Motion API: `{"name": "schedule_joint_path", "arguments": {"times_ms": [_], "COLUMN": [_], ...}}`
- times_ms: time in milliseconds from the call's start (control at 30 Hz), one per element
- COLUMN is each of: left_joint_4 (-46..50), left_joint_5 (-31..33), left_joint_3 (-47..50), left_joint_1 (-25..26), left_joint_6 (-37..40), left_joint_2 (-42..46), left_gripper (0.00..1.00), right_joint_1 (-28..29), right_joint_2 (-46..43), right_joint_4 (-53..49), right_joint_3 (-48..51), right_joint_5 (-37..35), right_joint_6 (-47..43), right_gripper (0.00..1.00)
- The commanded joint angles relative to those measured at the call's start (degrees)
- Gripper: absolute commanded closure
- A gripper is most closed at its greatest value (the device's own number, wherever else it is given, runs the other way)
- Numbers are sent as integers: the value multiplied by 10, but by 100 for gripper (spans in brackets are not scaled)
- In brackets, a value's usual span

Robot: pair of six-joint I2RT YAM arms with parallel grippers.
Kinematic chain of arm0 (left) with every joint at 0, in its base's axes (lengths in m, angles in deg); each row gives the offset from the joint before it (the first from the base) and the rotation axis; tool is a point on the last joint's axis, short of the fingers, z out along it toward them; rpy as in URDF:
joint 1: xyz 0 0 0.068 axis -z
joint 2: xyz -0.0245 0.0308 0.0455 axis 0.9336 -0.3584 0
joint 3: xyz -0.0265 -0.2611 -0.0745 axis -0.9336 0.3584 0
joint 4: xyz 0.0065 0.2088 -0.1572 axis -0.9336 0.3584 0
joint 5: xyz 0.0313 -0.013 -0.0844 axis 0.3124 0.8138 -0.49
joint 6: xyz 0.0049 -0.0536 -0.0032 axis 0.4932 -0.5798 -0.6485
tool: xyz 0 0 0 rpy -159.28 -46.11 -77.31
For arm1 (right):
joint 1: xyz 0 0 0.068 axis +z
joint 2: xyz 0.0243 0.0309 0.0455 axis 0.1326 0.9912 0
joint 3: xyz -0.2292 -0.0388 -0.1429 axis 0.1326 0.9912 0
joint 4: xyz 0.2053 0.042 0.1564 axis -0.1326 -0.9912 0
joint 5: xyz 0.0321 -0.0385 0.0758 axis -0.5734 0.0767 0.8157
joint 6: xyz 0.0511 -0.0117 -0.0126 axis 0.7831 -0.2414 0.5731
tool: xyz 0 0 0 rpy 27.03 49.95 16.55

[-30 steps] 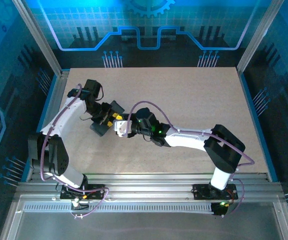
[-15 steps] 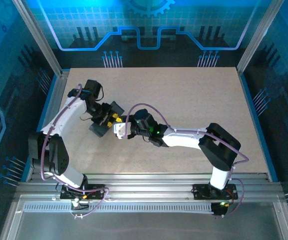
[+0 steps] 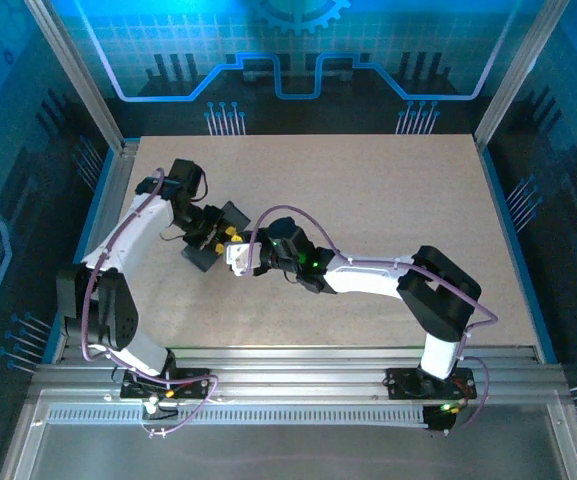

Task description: Unlock the padlock with the key

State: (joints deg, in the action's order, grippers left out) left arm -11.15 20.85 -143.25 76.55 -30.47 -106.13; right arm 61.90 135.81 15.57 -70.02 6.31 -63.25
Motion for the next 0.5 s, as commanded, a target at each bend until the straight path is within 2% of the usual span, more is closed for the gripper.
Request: {"name": "schedule_joint_path", "arguments": {"times_ms": [0, 100, 200, 300, 467], "left_joint_4": [3, 2, -3, -11, -18], "left_joint_5": [-23, -22, -21, -18, -14], "left_joint_3": [-13, -11, -8, -3, 3], "left_joint_1": [-4, -5, -4, -4, -1], "left_joint_6": [-5, -7, -14, -22, -32], "left_joint_2": [15, 16, 16, 18, 19], "left_gripper": [100, 100, 100, 100, 100], "right_joint_1": [7, 9, 17, 31, 65], "right_joint_2": [7, 3, 1, 4, 29], "right_joint_4": [8, 6, -4, 13, 49], "right_joint_3": [-26, -25, -32, -36, -60], "right_joint_5": [-11, -10, -23, -52, -110], "right_joint_6": [1, 9, 62, 200, 405], "right_gripper": [83, 87, 94, 100, 100]}}
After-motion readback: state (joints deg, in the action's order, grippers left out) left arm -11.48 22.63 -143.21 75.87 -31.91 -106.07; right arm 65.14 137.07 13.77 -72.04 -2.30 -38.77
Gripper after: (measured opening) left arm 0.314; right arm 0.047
